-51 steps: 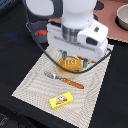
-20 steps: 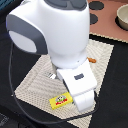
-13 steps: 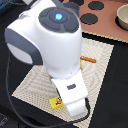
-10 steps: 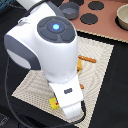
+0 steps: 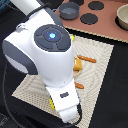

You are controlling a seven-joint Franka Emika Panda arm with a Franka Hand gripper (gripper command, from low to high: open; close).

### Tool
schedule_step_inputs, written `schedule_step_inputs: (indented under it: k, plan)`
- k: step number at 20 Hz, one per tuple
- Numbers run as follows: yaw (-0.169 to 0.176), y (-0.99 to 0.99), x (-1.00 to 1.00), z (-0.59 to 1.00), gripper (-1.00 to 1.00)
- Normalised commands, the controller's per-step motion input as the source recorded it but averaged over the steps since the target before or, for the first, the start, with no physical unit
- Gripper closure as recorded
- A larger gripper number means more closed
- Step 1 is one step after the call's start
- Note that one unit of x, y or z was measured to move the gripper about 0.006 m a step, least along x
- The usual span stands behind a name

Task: Interact with the objects in diverse but meaningful ways.

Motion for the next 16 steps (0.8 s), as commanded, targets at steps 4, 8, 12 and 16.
schedule_step_inputs:
  k: [4, 8, 12, 16]
  plan:
    - [-0.018, -0.18, 0.10, 0.50, 1.00]
    - [-0.008, -0.07, 0.09, 0.47, 1.00]
    - [-0.010, -0.02, 0.05, 0.30, 1.00]
    - [0.000, 0.06, -0.31, 0.59, 1.00]
